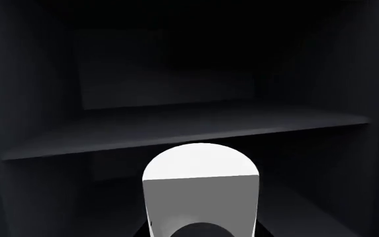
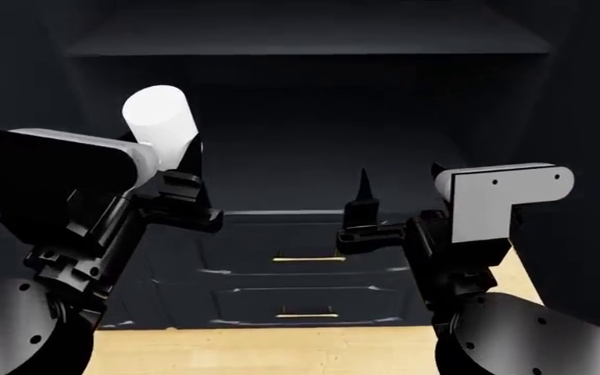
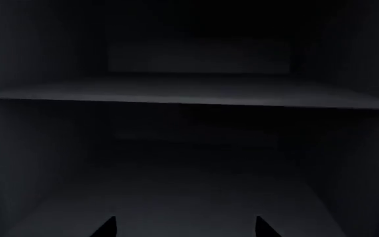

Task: A wet mug is on the counter and needs to be dried. Pick it up and place it upside down in the open cabinet.

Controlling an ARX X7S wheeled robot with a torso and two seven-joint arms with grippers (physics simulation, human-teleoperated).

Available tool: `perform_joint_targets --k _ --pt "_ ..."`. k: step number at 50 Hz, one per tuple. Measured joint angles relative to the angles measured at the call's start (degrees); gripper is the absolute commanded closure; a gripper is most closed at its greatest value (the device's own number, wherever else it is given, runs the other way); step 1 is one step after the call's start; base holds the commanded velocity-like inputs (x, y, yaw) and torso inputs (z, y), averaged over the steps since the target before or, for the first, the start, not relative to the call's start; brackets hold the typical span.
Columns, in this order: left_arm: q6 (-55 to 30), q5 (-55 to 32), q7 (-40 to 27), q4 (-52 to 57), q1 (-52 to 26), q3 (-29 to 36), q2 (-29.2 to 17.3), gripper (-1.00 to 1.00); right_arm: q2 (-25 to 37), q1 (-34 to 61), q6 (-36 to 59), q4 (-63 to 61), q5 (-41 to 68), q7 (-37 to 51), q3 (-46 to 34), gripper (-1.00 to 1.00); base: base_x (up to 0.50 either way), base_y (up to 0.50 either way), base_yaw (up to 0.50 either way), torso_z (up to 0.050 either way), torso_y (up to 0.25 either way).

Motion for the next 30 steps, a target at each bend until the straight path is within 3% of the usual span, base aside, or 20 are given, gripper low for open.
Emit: perform_joint_targets --k 12,30 --pt "0.6 -0.2 -0.1 0.3 0.5 -0.2 -0.2 1.00 0.2 -0.3 -0.5 -0.4 -0.2 -0.4 0.1 -1.00 0.48 -0.16 0.00 0.000 0.001" --pt "0.8 -1.9 -1.6 1.4 0.1 -1.2 -1.1 1.00 0.0 -0.9 -1.1 -0.8 -2.2 0.3 -0.2 -1.00 0.01 0.00 0.00 0.001 0.001"
